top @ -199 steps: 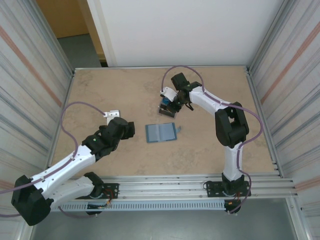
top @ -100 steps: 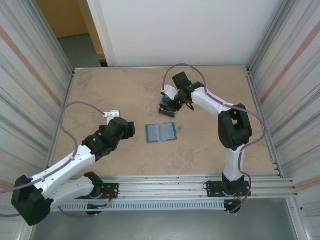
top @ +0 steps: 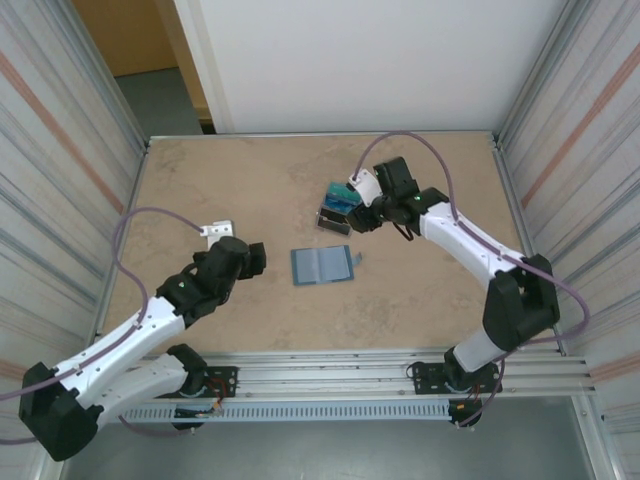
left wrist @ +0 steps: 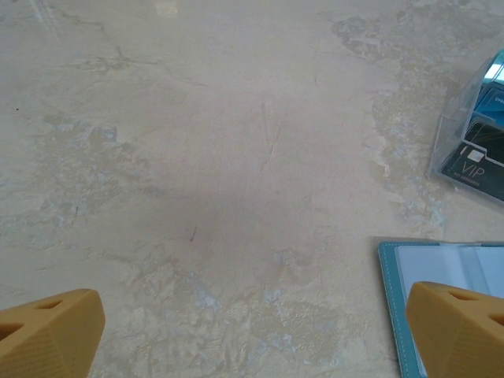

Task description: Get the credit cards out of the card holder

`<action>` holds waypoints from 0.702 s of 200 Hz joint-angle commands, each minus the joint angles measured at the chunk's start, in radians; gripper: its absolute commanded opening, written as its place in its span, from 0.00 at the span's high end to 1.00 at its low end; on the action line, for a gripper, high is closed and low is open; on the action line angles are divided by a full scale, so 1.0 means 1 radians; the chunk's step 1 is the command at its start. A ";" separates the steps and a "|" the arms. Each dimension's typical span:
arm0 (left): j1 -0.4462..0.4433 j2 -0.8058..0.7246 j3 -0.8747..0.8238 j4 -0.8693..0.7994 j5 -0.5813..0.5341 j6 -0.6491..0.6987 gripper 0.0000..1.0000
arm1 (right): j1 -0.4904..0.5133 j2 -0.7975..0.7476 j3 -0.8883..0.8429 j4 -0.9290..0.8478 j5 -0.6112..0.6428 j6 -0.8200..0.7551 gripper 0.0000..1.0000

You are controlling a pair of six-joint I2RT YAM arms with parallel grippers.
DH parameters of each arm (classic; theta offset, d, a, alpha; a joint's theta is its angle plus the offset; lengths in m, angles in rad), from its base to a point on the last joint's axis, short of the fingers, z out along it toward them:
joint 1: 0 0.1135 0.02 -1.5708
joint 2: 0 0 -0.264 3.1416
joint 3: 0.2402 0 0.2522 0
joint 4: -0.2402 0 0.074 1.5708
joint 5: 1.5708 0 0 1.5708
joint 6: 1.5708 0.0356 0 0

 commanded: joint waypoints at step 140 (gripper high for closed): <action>0.182 -0.174 -0.164 0.326 -0.009 0.423 0.01 | -0.016 -0.814 -0.573 0.084 0.705 0.440 0.01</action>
